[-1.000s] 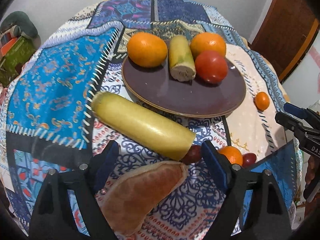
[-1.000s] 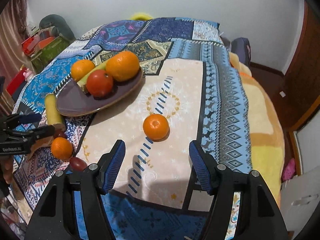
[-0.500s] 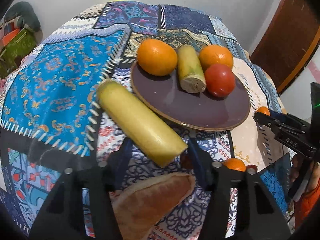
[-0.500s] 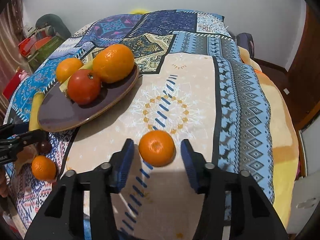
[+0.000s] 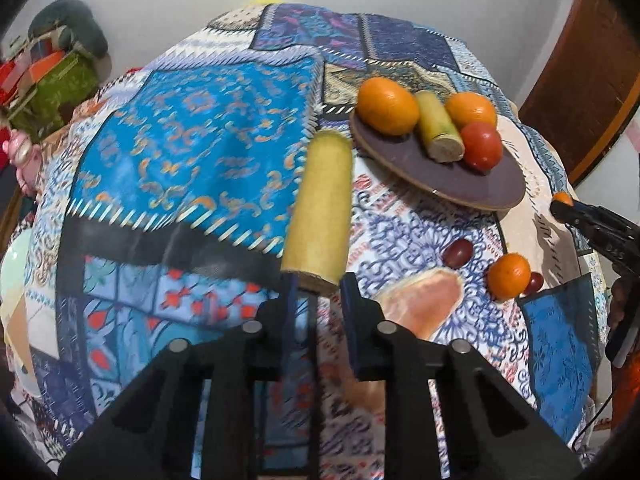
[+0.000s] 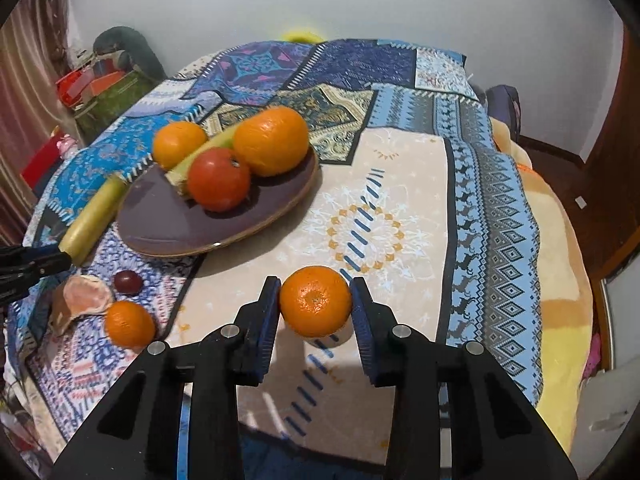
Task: Organize fruits
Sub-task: 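Carry the tangerine and yellow fruit onto the purple plate with both tools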
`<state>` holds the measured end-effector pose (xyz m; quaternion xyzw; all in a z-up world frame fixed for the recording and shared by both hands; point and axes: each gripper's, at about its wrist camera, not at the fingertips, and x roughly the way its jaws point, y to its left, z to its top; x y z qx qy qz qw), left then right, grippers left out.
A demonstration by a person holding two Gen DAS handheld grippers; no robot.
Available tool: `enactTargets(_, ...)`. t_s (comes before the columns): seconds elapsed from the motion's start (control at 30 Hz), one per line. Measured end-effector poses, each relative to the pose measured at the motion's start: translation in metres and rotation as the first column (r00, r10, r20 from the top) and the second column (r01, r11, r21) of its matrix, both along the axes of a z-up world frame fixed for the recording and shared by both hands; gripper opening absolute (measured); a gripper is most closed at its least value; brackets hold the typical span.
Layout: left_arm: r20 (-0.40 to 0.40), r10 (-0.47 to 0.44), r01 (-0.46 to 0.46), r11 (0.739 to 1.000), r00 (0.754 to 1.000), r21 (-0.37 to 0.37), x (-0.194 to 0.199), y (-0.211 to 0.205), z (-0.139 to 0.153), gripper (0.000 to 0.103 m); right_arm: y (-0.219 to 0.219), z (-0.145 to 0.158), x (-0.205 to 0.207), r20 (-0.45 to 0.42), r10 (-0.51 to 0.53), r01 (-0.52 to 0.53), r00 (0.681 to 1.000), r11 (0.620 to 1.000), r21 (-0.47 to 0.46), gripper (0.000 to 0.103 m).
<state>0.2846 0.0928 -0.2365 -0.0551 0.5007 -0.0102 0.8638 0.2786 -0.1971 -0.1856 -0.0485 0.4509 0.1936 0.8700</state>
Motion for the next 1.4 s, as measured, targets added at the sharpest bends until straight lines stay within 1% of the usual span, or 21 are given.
enactTargets(0.1, 0.012, -0.006, 0.006, 1.0, 1.0, -0.005, -0.004, 0.001, 0.009, 0.022, 0.001, 0.008, -0.003, 0.014, 0.006, -0.006, 1.0, 1.0, 0.008, 0.032)
enactTargets(0.13, 0.018, -0.01, 0.01, 1.0, 1.0, -0.005, -0.004, 0.0, 0.012, 0.027, 0.001, 0.01, -0.003, 0.019, 0.007, -0.007, 1.0, 1.0, 0.011, 0.032)
enactTargets(0.17, 0.032, -0.013, 0.013, 1.0, 0.999, -0.007, -0.003, -0.001, 0.017, 0.034, 0.002, 0.011, -0.003, 0.022, 0.009, -0.009, 1.0, 1.0, 0.013, 0.032)
enactTargets(0.2, 0.045, -0.008, 0.008, 1.0, 0.999, -0.003, -0.002, -0.001, 0.02, 0.039, 0.002, 0.013, -0.003, 0.025, 0.011, -0.011, 1.0, 1.0, 0.017, 0.032)
enactTargets(0.23, 0.062, 0.002, -0.003, 1.0, 0.998, 0.009, 0.0, -0.002, 0.023, 0.048, 0.003, 0.015, -0.003, 0.028, 0.013, -0.014, 1.0, 1.0, 0.02, 0.032)
enactTargets(0.27, 0.073, 0.009, -0.011, 1.0, 0.997, 0.021, 0.004, -0.004, 0.025, 0.054, 0.004, 0.016, -0.003, 0.033, 0.015, -0.016, 0.999, 1.0, 0.022, 0.032)
enactTargets(0.4, 0.067, 0.008, -0.01, 1.0, 0.998, 0.025, 0.028, -0.006, 0.02, 0.054, 0.007, 0.02, -0.001, 0.044, 0.025, -0.027, 0.999, 0.999, 0.035, 0.032)
enactTargets(0.53, 0.028, 0.015, -0.015, 1.0, 0.999, 0.015, 0.054, -0.003, 0.006, 0.054, 0.01, 0.02, 0.002, 0.048, 0.032, -0.034, 0.998, 0.998, 0.045, 0.032)
enactTargets(0.63, 0.004, 0.003, -0.003, 1.0, 1.0, 0.011, 0.07, -0.005, -0.004, 0.054, 0.012, 0.018, 0.005, 0.042, 0.038, -0.04, 0.998, 0.998, 0.053, 0.032)
enactTargets(0.7, -0.004, -0.007, 0.007, 1.0, 1.0, 0.011, 0.078, -0.007, -0.009, 0.049, 0.014, 0.016, 0.007, 0.04, 0.041, -0.043, 0.998, 0.998, 0.051, 0.032)
enactTargets(0.77, -0.022, -0.008, 0.008, 1.0, 1.0, 0.009, 0.086, -0.008, -0.016, 0.041, 0.016, 0.013, 0.01, 0.036, 0.044, -0.046, 0.998, 0.998, 0.051, 0.032)
enactTargets(0.87, -0.022, 0.007, -0.007, 1.0, 1.0, 0.016, 0.091, -0.008, -0.022, 0.039, 0.019, 0.011, 0.013, 0.031, 0.046, -0.048, 0.998, 0.997, 0.059, 0.032)
enactTargets(1.07, 0.012, -0.004, 0.003, 0.999, 1.0, 0.032, 0.084, -0.01, -0.012, 0.038, 0.025, 0.012, 0.016, 0.036, 0.058, -0.06, 0.998, 0.996, 0.069, 0.032)
enactTargets(1.27, 0.087, -0.026, 0.023, 0.999, 0.996, 0.027, 0.067, -0.014, 0.018, 0.037, 0.028, 0.018, 0.019, 0.053, 0.061, -0.064, 0.997, 0.995, 0.076, 0.032)
enactTargets(1.4, 0.131, -0.043, 0.041, 0.999, 0.99, 0.021, 0.062, -0.02, 0.038, 0.036, 0.028, 0.024, 0.023, 0.065, 0.057, -0.062, 0.996, 0.995, 0.082, 0.032)
